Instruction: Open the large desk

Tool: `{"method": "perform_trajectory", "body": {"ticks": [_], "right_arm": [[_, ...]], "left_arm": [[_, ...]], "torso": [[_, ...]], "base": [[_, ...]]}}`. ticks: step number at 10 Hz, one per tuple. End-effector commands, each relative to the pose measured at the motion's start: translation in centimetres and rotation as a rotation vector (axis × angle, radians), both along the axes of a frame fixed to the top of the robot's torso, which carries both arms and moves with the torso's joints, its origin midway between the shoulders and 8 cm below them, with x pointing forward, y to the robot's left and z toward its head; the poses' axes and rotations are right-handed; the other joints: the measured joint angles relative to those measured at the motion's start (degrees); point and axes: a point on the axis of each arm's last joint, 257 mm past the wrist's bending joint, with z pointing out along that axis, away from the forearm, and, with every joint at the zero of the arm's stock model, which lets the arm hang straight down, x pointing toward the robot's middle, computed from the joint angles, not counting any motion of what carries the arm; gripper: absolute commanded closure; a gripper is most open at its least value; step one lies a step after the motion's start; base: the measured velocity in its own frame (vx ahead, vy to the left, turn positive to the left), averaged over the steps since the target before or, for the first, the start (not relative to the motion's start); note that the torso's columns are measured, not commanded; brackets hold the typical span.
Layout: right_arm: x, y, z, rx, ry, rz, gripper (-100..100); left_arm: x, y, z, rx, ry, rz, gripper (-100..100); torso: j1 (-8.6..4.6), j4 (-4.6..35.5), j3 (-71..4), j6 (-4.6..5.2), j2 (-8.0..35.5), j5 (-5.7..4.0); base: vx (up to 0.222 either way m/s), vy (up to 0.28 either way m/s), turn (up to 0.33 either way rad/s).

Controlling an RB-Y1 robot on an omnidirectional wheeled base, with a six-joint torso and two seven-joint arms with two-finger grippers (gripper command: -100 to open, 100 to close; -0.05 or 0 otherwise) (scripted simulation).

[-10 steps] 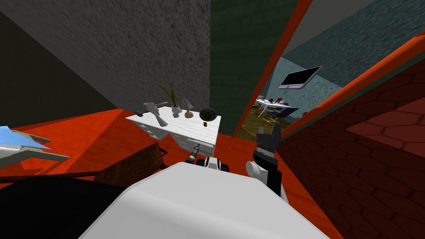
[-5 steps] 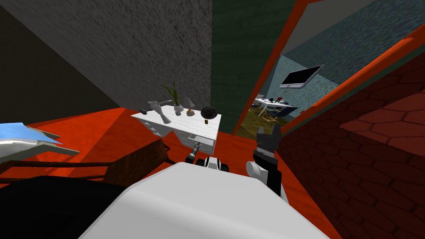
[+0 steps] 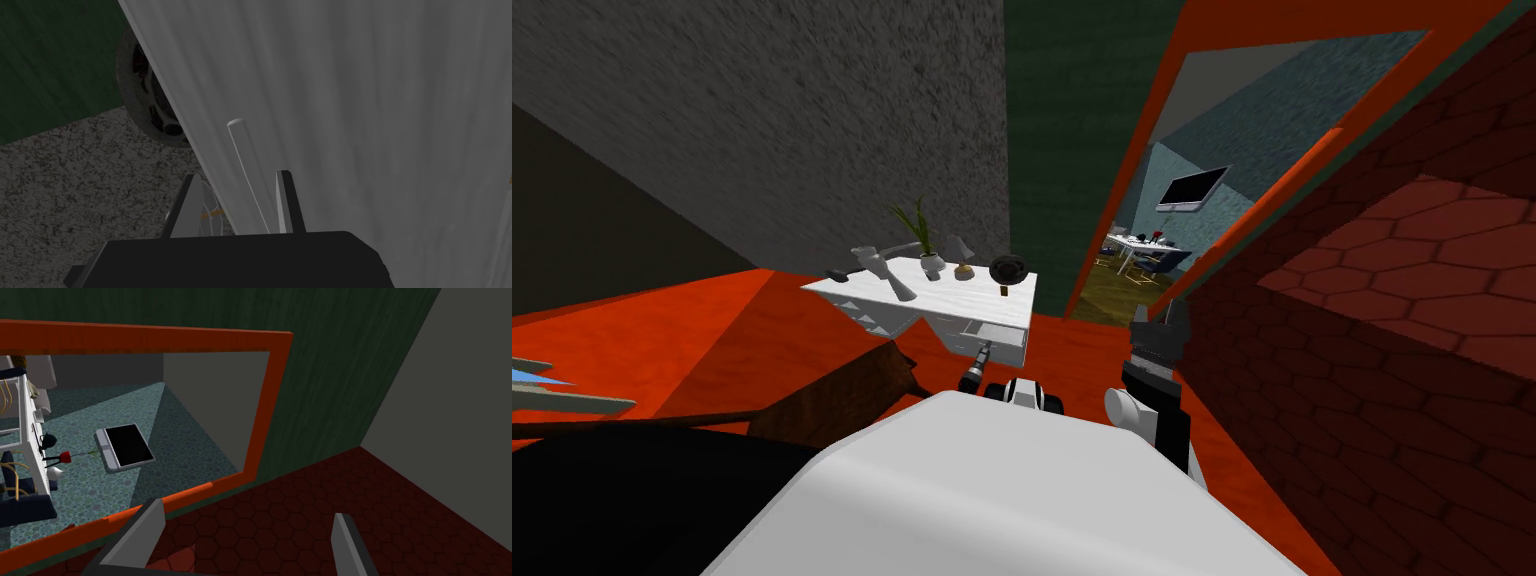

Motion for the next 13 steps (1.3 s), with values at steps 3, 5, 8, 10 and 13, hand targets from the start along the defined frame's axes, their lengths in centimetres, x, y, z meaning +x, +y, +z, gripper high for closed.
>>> {"method": "perform_trajectory", "body": {"ticks": [3, 5, 8, 10, 13], "right_arm": [[0.0, 0.0, 0.0, 0.0, 0.0, 0.0, 0], [0.0, 0.0, 0.0, 0.0, 0.0, 0.0, 0], [0.0, 0.0, 0.0, 0.0, 0.0, 0.0, 0], [0.0, 0.0, 0.0, 0.0, 0.0, 0.0, 0], [0.0, 0.0, 0.0, 0.0, 0.0, 0.0, 0]], "left_arm": [[1.5, 1.6, 1.2, 0.009, -0.044, 0.076, 100], [2.1, 2.6, 1.6, 0.011, -0.054, 0.129, 100], [2.8, 4.5, 2.0, 0.012, -0.067, 0.235, 100], [3.1, 5.4, 2.2, 0.011, -0.069, 0.288, 100], [3.3, 6.9, 2.3, 0.008, -0.066, 0.392, 100]], "torso": [[0.01, 0.11, 0.07, -0.32, 0.15, -0.2], [-0.07, 0.17, 0.09, -0.21, 0.18, -0.24], [0.04, 0.17, 0.15, -0.42, 0.27, -0.26], [-0.16, 0.17, 0.21, -0.2, 0.38, -0.21], [-0.18, 0.1, 0.01, -0.26, 0.04, -0.25]], "base": [[-0.107, 0.058, -0.18], [-0.101, 0.036, -0.261], [-0.149, 0.077, -0.31], [-0.191, 0.055, -0.331], [-0.152, 0.051, -0.289]]}}
